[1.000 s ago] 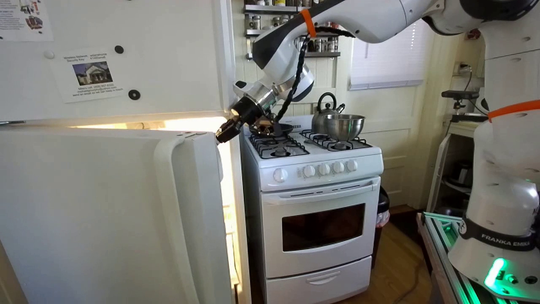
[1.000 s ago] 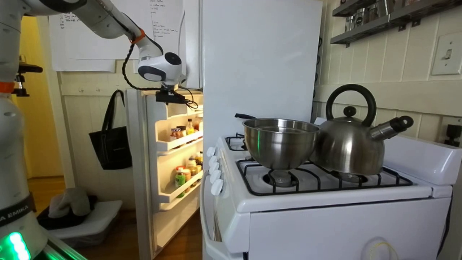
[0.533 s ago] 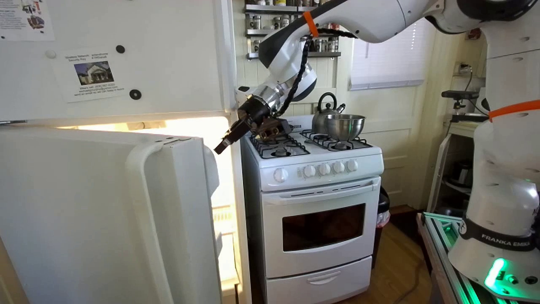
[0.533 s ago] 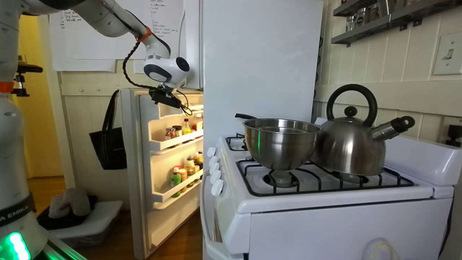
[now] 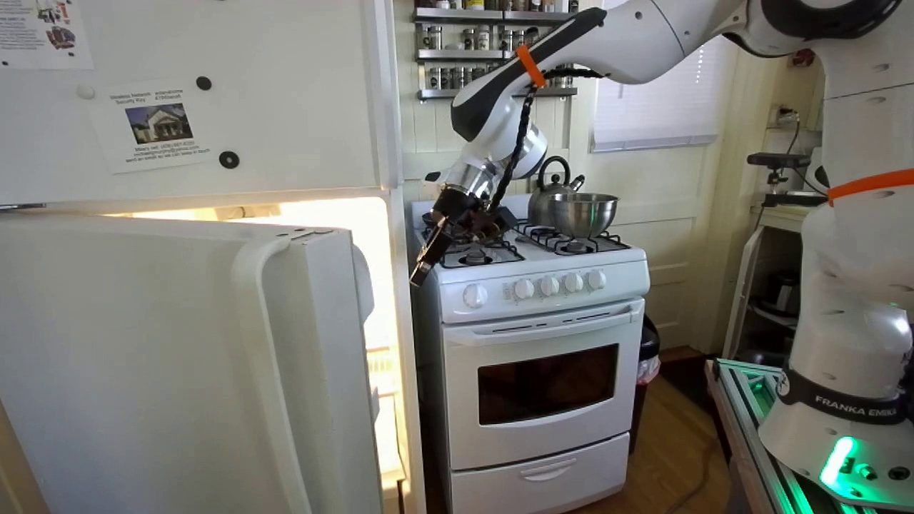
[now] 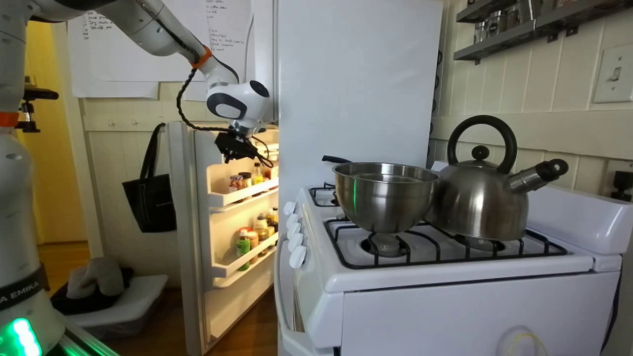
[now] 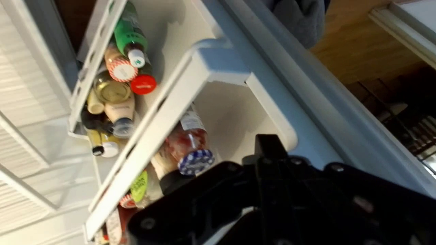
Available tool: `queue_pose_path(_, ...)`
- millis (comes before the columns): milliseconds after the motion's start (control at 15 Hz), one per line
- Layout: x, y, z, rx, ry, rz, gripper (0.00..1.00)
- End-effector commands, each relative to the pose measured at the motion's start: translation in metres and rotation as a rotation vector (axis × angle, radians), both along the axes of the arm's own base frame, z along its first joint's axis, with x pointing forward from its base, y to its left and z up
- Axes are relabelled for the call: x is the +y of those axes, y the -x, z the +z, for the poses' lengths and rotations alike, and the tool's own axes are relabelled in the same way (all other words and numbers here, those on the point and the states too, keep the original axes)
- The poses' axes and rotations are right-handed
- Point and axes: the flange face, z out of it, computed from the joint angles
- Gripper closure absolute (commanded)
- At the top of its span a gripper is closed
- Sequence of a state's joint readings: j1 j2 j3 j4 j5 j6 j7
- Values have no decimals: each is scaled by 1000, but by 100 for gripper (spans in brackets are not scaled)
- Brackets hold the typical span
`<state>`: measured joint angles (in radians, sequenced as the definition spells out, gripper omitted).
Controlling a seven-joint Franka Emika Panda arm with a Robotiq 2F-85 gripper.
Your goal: Open the bottom fridge door.
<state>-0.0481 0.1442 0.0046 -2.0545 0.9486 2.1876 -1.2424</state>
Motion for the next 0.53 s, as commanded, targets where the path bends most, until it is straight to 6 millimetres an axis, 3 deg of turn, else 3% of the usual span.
queue_pose_path(0, -15, 20, -34, 168, 62, -73, 100)
queue_pose_path(267, 33, 22, -85, 314, -125, 0, 100)
queue_pose_path(467, 75, 7, -97, 342, -299, 18, 100)
